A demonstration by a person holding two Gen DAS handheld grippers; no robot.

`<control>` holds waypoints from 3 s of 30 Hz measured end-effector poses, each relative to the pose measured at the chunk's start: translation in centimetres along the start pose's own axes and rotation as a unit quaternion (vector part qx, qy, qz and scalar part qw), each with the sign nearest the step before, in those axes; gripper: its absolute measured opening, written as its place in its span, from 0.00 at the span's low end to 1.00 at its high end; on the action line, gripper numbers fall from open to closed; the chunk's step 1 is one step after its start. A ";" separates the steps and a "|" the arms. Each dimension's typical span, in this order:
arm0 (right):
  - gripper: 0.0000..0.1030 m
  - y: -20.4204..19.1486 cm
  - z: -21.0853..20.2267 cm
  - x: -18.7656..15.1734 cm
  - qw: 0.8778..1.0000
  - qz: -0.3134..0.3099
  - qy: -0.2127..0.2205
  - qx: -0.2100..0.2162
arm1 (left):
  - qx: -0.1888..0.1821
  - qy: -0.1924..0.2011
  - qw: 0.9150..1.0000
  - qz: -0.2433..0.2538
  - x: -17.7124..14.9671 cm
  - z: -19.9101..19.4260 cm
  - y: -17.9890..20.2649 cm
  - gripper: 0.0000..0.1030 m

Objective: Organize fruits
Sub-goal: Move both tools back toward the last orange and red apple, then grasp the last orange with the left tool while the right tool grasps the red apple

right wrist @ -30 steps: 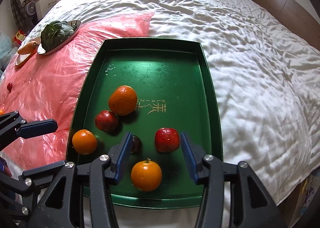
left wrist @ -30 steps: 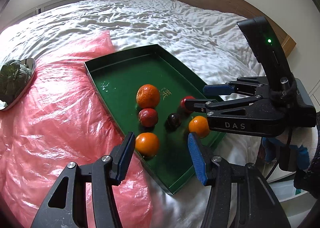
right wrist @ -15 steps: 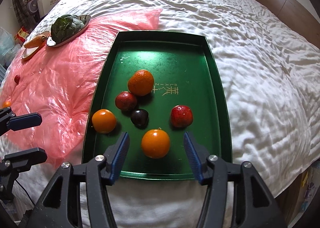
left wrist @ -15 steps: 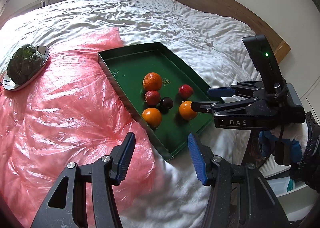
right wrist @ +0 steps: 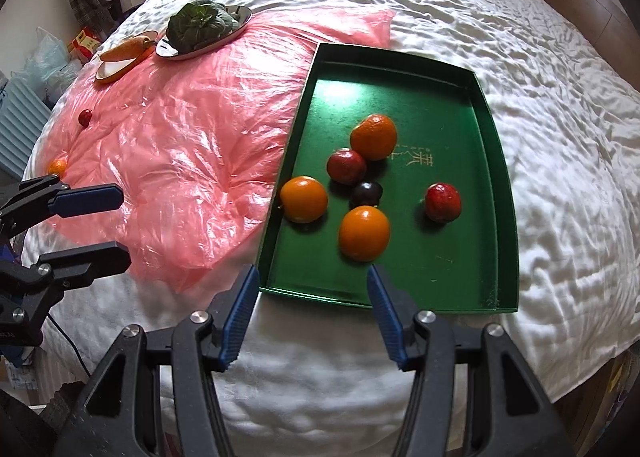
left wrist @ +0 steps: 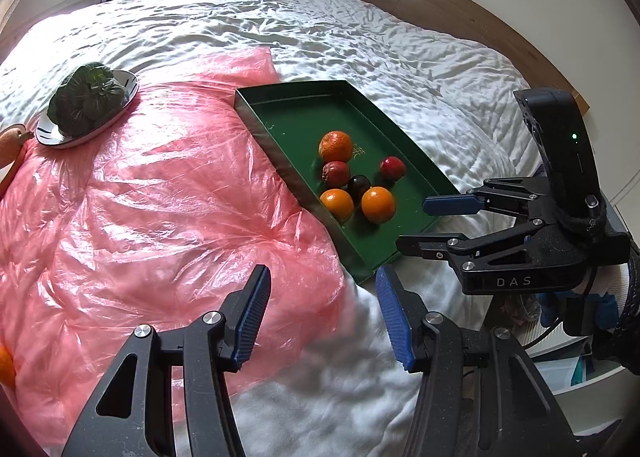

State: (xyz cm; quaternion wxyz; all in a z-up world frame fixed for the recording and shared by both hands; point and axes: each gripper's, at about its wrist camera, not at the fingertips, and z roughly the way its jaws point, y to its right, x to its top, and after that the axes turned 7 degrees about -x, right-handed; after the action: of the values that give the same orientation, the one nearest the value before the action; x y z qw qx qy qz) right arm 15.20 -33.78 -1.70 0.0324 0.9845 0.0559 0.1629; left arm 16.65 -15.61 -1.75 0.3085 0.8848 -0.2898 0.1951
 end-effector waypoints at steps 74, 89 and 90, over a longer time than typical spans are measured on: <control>0.62 -37.7 8.4 19.0 0.906 -0.364 0.108 0.188 | 0.329 0.118 0.905 -0.241 -13.3 -11.3 -24.5 0.44; 0.45 -40.9 11.6 20.5 0.899 -0.396 0.092 0.165 | 0.311 0.116 0.908 -0.254 -14.0 -10.9 -25.3 0.40; 0.44 -41.0 11.8 20.5 0.898 -0.398 0.090 0.163 | 0.310 0.116 0.908 -0.255 -14.0 -11.0 -25.3 0.40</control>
State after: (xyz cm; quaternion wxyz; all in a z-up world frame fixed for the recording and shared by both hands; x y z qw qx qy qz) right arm 34.23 8.86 -9.68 -0.0717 0.8529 0.4711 0.2131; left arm 20.22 13.34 -12.00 0.0890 0.9506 0.0584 0.2914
